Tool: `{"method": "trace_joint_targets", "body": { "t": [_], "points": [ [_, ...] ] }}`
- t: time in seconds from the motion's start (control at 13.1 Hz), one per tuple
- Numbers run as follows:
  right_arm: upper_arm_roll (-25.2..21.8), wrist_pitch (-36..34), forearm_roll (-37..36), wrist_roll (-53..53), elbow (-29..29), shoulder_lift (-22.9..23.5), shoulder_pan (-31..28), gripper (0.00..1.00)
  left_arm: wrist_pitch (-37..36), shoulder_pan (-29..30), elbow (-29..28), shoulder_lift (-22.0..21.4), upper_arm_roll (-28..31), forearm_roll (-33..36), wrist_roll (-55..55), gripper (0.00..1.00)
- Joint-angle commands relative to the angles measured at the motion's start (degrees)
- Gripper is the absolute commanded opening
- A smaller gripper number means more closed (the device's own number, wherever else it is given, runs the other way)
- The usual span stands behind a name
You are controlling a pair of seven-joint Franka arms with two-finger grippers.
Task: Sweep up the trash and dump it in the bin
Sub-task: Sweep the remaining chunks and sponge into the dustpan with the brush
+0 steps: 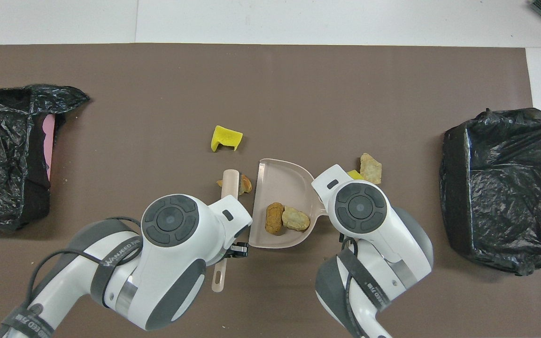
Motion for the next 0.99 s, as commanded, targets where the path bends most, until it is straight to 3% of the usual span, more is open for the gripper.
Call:
{"method": "trace_joint_targets", "body": {
  "t": [0.0, 0.3, 0.61, 0.91],
  "points": [
    [0.2, 0.7, -0.7, 3.5, -1.5, -1.4, 0.4, 0.00, 0.8, 3.8, 5.6, 4.5, -0.6, 5.6, 7.4, 0.00],
    [0.2, 0.9, -0.7, 3.5, -1.5, -1.4, 0.4, 0.00, 1.3, 4.2, 12.0, 12.9, -0.6, 13.4, 9.7, 0.00],
    [0.2, 1.0, -0.7, 3.5, -1.6, -1.3, 0.4, 0.00, 2.5, 3.3, 12.7, 16.3, -0.7, 16.0, 9.6, 0.00],
    [0.2, 1.2, -0.7, 3.6, -1.6, -1.3, 0.4, 0.00, -1.3, -1.6, 10.4, 14.6, -1.1, 15.7, 9.7, 0.00]
  ]
}}
